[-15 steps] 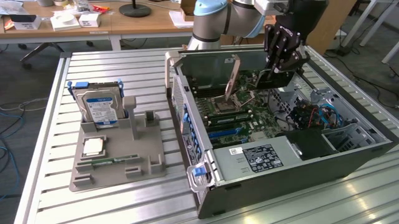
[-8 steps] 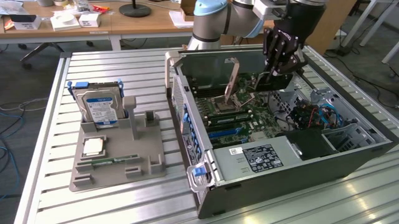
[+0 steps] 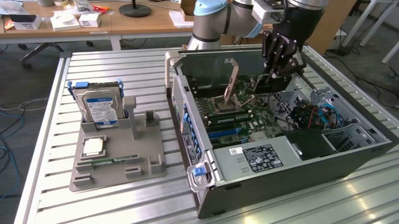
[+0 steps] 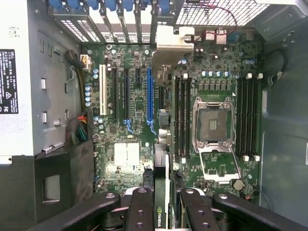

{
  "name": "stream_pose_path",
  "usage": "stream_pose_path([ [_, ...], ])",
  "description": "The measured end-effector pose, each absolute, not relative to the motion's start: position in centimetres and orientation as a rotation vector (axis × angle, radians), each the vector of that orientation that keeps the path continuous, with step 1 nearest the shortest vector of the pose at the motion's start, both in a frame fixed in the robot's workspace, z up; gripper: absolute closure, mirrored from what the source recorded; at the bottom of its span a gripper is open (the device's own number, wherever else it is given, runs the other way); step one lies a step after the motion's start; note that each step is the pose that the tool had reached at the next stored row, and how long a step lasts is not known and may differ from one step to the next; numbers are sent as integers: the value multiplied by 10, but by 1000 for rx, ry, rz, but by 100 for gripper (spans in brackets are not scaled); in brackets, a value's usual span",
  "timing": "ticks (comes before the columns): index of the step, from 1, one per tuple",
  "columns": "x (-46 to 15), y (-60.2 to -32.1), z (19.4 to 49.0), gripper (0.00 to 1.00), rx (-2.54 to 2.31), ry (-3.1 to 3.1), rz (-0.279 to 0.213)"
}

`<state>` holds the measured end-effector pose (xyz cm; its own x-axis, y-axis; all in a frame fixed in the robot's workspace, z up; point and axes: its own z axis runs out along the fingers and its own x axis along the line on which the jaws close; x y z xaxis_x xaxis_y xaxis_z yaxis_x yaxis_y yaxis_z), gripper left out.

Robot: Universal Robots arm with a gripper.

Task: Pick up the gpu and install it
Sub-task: 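Insert the gpu into the slot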

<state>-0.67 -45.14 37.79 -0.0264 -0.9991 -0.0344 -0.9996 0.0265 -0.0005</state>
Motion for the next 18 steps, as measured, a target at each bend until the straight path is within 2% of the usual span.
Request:
stream_pose_path([
  [18,-18,-451,377,74,-2174,2233,37],
])
